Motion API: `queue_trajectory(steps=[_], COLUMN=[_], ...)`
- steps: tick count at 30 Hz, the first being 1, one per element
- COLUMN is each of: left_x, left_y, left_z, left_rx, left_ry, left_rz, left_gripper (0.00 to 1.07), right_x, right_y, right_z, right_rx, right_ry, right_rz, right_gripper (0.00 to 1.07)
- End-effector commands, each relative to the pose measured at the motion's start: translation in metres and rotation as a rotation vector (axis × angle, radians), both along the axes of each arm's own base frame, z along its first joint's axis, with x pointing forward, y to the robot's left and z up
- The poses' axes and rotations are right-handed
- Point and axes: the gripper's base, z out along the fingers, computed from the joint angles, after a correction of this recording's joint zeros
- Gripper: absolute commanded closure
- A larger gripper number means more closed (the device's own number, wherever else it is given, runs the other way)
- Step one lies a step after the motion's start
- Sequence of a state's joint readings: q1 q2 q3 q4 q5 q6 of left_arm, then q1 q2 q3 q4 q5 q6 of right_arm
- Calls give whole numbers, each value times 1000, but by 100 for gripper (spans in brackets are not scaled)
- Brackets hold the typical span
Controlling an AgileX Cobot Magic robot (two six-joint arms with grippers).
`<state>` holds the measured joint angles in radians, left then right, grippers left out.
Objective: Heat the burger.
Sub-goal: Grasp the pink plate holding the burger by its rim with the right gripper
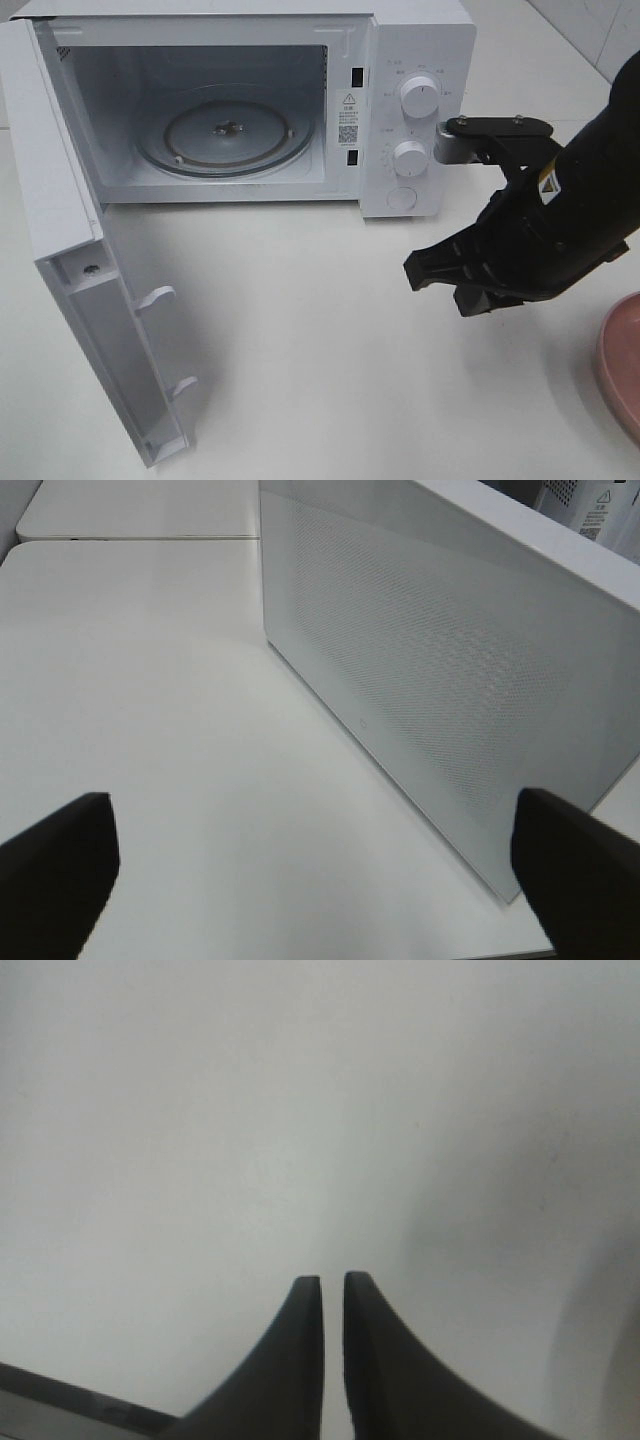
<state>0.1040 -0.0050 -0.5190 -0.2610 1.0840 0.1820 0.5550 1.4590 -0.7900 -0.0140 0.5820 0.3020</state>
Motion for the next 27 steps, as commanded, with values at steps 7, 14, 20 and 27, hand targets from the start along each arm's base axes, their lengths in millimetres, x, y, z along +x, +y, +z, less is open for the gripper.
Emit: queue_trajectory(steps=[7,14,20,27], left_x=[-2,-2,-2,-2], left_y=[0,0,0,0], left_z=[0,0,0,0], left_rx=[0,0,0,0], left_ry=[-26,-26,-26,-26], left_rz=[3,3,3,3], left_gripper=[7,7,7,7], right_x=[-16,-34,-46,-49], right_y=[-17,-32,-40,-60], right_z=[9,8,7,3], right_rx=[-137,-196,-198,-222], right_ry=[93,126,112,99], right_rz=[40,66,83,71], right_gripper=[96,93,80,30])
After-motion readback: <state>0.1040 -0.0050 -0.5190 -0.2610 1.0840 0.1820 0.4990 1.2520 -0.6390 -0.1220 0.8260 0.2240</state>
